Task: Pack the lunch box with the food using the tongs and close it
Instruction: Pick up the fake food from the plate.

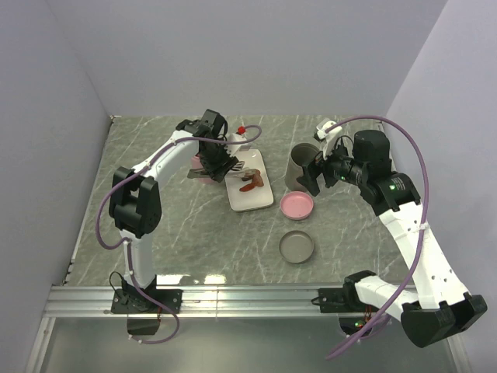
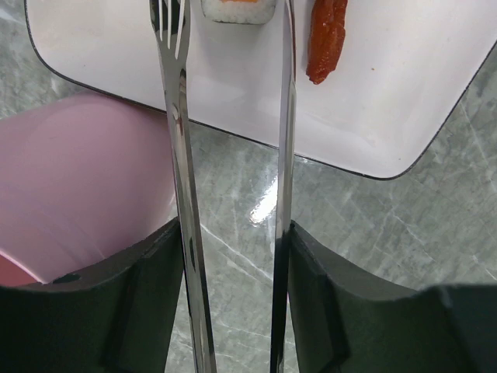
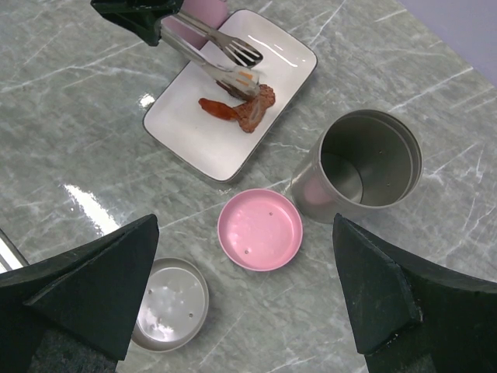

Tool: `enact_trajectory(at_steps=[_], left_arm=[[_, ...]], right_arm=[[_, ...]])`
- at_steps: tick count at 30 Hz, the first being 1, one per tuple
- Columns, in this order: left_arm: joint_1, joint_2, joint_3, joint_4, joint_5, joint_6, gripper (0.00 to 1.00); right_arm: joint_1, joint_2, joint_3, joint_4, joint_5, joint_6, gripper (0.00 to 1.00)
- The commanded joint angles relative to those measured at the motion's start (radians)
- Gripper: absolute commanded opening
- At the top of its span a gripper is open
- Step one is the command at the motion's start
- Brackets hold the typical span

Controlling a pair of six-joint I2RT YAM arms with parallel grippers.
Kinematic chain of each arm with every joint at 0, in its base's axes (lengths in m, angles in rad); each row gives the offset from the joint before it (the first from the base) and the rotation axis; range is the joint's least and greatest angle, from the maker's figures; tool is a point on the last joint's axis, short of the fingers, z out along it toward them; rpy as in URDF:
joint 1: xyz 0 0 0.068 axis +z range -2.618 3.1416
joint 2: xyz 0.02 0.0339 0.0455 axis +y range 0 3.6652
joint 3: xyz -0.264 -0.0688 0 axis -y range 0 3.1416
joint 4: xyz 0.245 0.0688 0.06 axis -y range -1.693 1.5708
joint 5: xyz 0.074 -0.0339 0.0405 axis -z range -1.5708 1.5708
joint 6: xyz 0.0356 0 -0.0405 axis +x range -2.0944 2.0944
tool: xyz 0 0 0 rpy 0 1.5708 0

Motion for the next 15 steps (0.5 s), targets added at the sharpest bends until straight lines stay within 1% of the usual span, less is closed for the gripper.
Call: enact_trajectory(at_steps=[1, 9, 15], left_arm=[[-0.007, 0.001, 0.013, 0.029, -0.018, 0.011, 0.56], [-0.013, -0.013, 0.009, 0.009, -0.015, 0.015, 0.47], [-0.014, -0.065, 0.026, -0.011, 0.010, -0.009, 0.41]], right_arm=[[-0.007, 0.007, 0.023, 0.003, 0.002, -0.009, 1.00], [-0.006, 0.012, 0.034, -0.003, -0.001, -0.009, 1.00], [-0.007, 0.009, 0.034, 0.001, -0.007, 0.002, 1.00]])
